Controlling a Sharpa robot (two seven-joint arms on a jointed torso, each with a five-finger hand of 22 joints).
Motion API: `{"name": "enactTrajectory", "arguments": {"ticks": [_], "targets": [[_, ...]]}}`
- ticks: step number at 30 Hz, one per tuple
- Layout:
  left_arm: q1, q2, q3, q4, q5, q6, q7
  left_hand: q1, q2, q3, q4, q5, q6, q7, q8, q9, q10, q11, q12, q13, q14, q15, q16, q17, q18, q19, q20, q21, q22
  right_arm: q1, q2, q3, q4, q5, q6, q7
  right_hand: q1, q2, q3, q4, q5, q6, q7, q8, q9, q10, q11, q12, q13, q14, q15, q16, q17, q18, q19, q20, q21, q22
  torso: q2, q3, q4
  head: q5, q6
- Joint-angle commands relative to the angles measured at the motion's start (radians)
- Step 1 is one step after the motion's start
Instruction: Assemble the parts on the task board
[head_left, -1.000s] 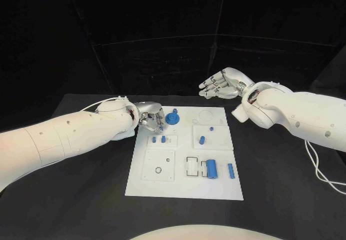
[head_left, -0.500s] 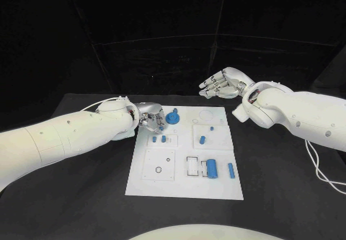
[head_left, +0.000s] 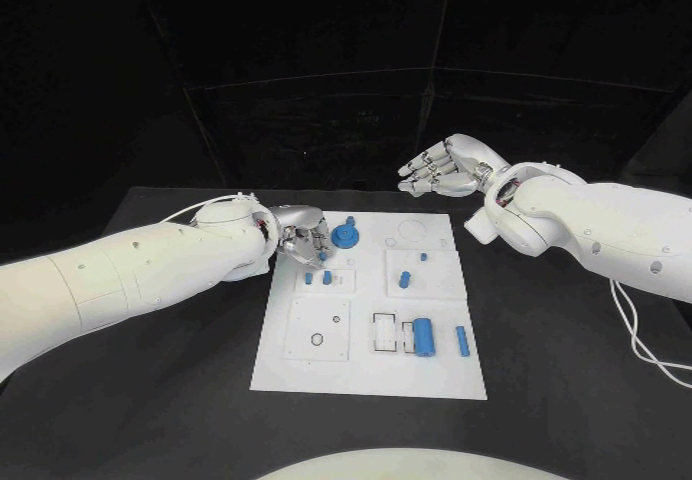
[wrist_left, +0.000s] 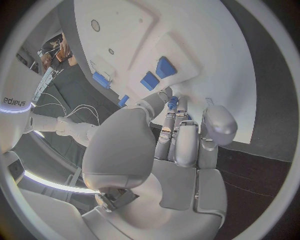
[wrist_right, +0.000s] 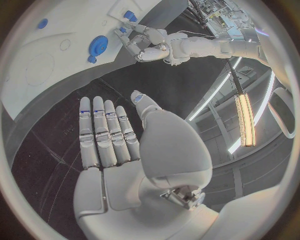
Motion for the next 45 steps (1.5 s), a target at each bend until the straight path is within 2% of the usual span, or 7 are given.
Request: {"name": "enactTrajectory", "arguments": {"ticks": [1,13,24,30,39,42,45], "targets": [[0.001,-0.002,0.000,0.006,0.000,-0.007,0.002,-0.004,-0.003,-0.005,0.000,-0.002,-0.007,-0.002,-0.006,0.000,-0.009,0.001,-0.005,-0.001,0.019,0.008,-0.005,-0.001,-0.008,-0.007,0.001,-0.004,0.001,0.002,-0.001,0.001,-0.001,0.003,0.005,-0.001,-0.007,-0.001,0.001,-0.004,-0.004,-0.003,0.004,-0.003,-0.001,0.001,0.006,-0.003,-0.001,-0.002,0.008,-0.006,-0.001,0.012,0.008,0.000,-0.003,-0.001,0.000,-0.0004,0.0008,-0.001,0.000],[0.001,-0.011,0.001,0.008,0.000,-0.024,-0.005,-0.002,-0.001,-0.008,-0.001,-0.002,-0.016,0.000,-0.013,-0.001,-0.015,0.003,-0.007,0.000,0.019,0.009,-0.007,-0.006,-0.007,-0.008,0.002,-0.007,-0.002,0.002,-0.001,0.001,-0.005,0.002,0.005,-0.008,-0.008,-0.002,0.002,-0.009,-0.006,-0.006,0.005,-0.003,-0.001,-0.003,0.008,-0.006,-0.001,-0.009,0.010,-0.007,-0.009,0.012,0.008,0.002,-0.012,-0.007,0.000,-0.0004,0.0002,0.000,0.002],[0.001,-0.033,0.001,0.010,0.001,-0.075,0.004,0.009,0.003,-0.038,-0.008,-0.001,-0.112,-0.009,-0.038,-0.002,-0.113,0.025,-0.042,-0.004,0.015,0.026,-0.013,-0.026,0.005,-0.031,0.016,-0.072,-0.059,0.002,-0.002,0.001,-0.016,-0.081,0.037,-0.047,0.011,-0.008,0.013,-0.052,-0.028,0.007,-0.012,0.004,0.000,-0.021,0.001,-0.015,-0.001,0.002,0.005,0.011,-0.037,0.014,0.030,0.000,-0.030,-0.018,0.000,-0.0005,-0.0001,0.001,0.005],[0.001,-0.049,0.002,0.015,0.046,-0.130,0.037,0.015,0.007,-0.050,-0.010,-0.001,-0.121,-0.007,-0.038,-0.001,-0.132,0.028,-0.044,-0.004,0.013,0.028,-0.016,-0.034,0.011,-0.040,0.020,-0.100,-0.085,0.001,-0.006,0.000,-0.024,-0.219,0.070,-0.081,0.027,-0.009,0.043,-0.090,-0.039,0.050,-0.037,0.013,0.001,0.026,-0.029,0.006,-0.001,0.127,-0.039,0.052,-0.030,0.015,0.133,-0.047,0.019,0.003,-0.001,-0.0007,-0.0003,0.000,0.008],[0.001,-0.080,0.002,0.023,0.143,-0.161,0.068,0.023,0.019,-0.050,-0.012,0.000,-0.111,0.002,-0.031,0.002,-0.121,0.026,-0.032,-0.001,0.014,0.027,-0.014,-0.033,0.011,-0.036,0.020,-0.099,-0.082,-0.001,-0.020,0.000,-0.020,-0.411,0.098,-0.126,0.021,-0.021,0.085,-0.117,-0.026,0.089,-0.055,0.010,0.001,0.070,-0.057,0.009,-0.001,0.282,-0.085,0.099,0.004,0.014,0.236,-0.101,0.117,0.054,-0.002,0.0002,0.0014,-0.002,0.013],[0.001,-0.098,0.002,0.028,0.249,-0.190,0.103,0.029,0.034,-0.037,-0.013,0.001,-0.074,0.016,-0.016,0.007,-0.082,0.021,-0.008,0.003,0.016,0.022,-0.009,-0.029,0.009,-0.030,0.018,-0.090,-0.072,-0.002,-0.036,0.000,-0.006,-0.484,0.097,-0.138,0.023,-0.025,0.100,-0.128,-0.020,0.111,-0.063,0.013,0.002,0.102,-0.072,0.010,0.000,0.368,-0.110,0.144,0.035,0.013,0.283,-0.127,0.178,0.087,-0.001,-0.0006,0.0004,-0.005,0.017],[0.001,-0.123,0.002,0.039,0.467,-0.234,0.188,0.034,0.056,-0.005,-0.012,0.010,-0.024,0.020,0.007,0.012,-0.027,0.016,0.019,0.008,0.004,0.018,-0.027,-0.063,0.019,-0.051,0.014,-0.141,-0.119,-0.002,-0.056,0.000,0.016,-0.572,0.092,-0.155,0.016,-0.030,0.121,-0.138,-0.022,0.132,-0.075,0.012,0.001,0.133,-0.083,0.003,0.001,0.381,-0.129,0.240,0.092,0.011,0.311,-0.148,0.253,0.132,-0.001,0.0001,-0.0008,-0.011,0.020]]}}
